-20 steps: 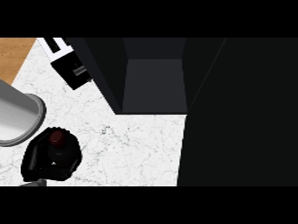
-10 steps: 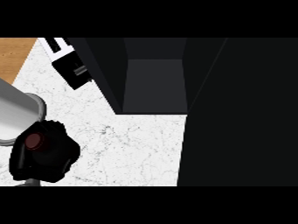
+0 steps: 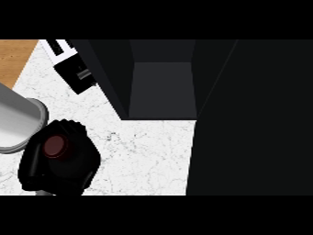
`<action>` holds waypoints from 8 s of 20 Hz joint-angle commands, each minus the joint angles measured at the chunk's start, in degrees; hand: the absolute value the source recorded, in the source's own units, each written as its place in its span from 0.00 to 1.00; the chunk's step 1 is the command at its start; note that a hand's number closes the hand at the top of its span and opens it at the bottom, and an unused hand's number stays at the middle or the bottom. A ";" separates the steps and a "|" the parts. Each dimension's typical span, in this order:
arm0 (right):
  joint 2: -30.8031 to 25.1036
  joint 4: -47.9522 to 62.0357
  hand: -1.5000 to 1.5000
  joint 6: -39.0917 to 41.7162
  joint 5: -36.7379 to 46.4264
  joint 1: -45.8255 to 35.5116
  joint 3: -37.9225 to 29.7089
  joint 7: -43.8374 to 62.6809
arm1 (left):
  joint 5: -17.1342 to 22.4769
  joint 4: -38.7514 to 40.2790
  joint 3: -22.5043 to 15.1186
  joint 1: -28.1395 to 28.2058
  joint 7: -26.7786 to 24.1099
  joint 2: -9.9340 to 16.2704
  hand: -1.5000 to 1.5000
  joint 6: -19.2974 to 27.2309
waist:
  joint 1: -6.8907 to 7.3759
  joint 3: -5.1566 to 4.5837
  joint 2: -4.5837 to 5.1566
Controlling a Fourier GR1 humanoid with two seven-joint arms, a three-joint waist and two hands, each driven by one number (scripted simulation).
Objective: Pick up the wine, place it into the cabinet and close the cabinet
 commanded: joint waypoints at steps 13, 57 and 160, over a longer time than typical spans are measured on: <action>-1.22 -5.58 0.00 0.34 -5.99 0.25 -2.58 3.21 | -2.84 -8.90 -18.90 -17.15 19.74 -1.64 1.00 23.97 | -0.46 0.00 0.06; -2.21 -9.49 0.00 1.57 -7.81 0.91 -3.54 6.86 | 4.27 28.53 -27.00 -33.39 -2.15 -1.32 1.00 44.97 | -0.68 -0.04 0.09; 1.61 2.66 0.00 2.96 -4.44 -3.27 -0.76 -2.14 | 14.51 94.25 3.92 -64.35 -35.22 0.09 0.00 34.13 | -3.33 -0.11 1.62</action>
